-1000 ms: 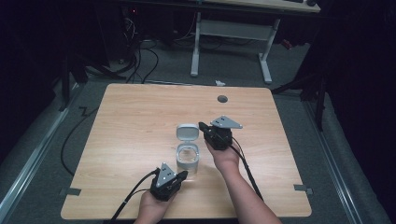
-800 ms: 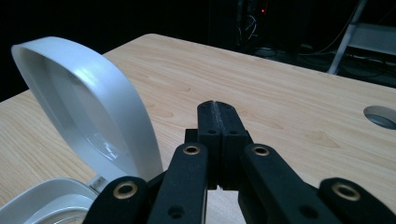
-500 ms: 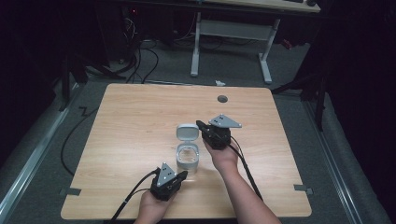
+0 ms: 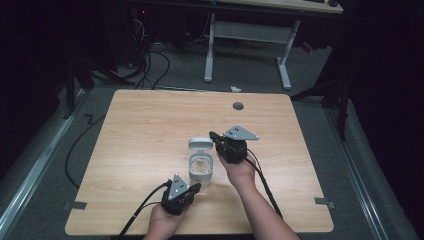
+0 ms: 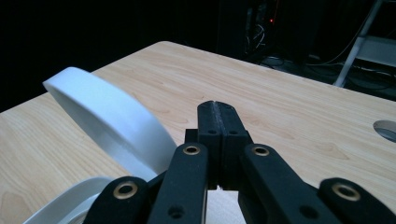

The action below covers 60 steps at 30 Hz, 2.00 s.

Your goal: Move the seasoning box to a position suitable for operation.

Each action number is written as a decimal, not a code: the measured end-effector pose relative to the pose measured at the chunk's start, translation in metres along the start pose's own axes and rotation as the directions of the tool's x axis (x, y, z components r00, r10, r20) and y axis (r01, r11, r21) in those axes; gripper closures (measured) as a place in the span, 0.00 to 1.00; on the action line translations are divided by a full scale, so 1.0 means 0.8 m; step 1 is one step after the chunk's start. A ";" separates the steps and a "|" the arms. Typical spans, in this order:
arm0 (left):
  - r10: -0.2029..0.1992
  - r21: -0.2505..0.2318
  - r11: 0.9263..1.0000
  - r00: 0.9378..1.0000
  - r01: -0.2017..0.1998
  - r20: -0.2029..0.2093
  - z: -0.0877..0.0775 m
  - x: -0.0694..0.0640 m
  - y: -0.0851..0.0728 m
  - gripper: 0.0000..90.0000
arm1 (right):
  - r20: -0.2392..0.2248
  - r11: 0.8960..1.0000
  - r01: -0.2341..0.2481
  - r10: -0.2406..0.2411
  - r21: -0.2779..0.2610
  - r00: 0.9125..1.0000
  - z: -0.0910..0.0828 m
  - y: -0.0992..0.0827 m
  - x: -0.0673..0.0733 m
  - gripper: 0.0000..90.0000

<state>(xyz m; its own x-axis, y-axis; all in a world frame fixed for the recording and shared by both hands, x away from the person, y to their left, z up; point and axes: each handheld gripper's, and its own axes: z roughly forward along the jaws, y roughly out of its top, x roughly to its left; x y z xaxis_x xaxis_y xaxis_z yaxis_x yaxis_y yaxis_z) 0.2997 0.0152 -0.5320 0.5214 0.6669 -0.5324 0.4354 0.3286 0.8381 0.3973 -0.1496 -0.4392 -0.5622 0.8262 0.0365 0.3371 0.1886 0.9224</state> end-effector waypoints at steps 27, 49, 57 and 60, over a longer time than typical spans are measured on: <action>0.009 0.003 1.000 1.000 -0.009 0.002 0.000 -0.001 -0.001 1.00 | -0.040 0.999 0.041 -0.041 0.002 0.998 -0.034 -0.033 0.027 1.00; 0.020 0.011 1.000 0.999 -0.021 0.036 -0.004 -0.003 -0.003 0.98 | -0.003 1.000 0.013 -0.013 0.004 1.000 -0.058 -0.049 0.008 0.95; 0.034 0.029 0.999 0.999 -0.036 0.040 -0.007 -0.006 -0.003 0.96 | 0.027 1.000 -0.019 0.018 0.023 0.999 -0.065 -0.071 -0.012 0.89; 0.018 0.032 0.999 0.999 -0.019 0.039 -0.009 -0.004 0.001 0.95 | 0.043 0.999 -0.035 0.033 0.034 0.999 -0.068 -0.081 -0.021 0.87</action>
<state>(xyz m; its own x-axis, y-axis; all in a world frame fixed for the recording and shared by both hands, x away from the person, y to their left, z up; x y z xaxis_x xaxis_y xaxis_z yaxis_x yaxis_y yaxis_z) 0.2933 0.0184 -0.5288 0.5571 0.6464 -0.5213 0.4484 0.2942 0.8440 0.3436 -0.2045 -0.4789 -0.5177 0.8540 0.0505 0.3816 0.1777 0.9071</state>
